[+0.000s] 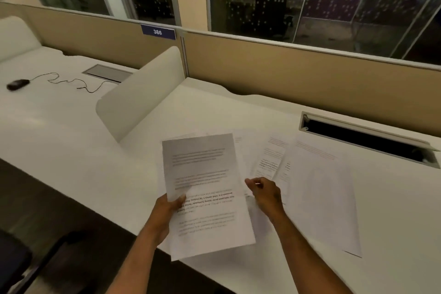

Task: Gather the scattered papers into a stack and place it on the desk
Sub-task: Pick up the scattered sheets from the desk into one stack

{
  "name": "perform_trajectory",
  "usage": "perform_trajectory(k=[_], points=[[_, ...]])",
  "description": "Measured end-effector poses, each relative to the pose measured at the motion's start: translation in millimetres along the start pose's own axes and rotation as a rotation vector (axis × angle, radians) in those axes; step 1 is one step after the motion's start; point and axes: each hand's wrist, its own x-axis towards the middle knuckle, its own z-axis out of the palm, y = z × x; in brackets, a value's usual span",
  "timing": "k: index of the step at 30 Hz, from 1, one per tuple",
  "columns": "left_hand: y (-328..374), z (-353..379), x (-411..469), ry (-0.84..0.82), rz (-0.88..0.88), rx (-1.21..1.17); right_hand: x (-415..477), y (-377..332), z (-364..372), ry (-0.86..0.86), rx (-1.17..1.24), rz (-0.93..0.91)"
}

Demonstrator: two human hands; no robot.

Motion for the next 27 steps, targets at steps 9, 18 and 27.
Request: perform_trajectory(k=[9,18,27], points=[[7,-80,-15,0.069,-0.008,-0.056,11,12,33,0.051,-0.648,0.052],[15,-80,-7,0.038,-0.001,-0.072,30,8,20,0.037,-0.291,0.172],[24,-67,14,0.037,0.024,-0.066,35,-20,-106,0.056,0.225,0.073]])
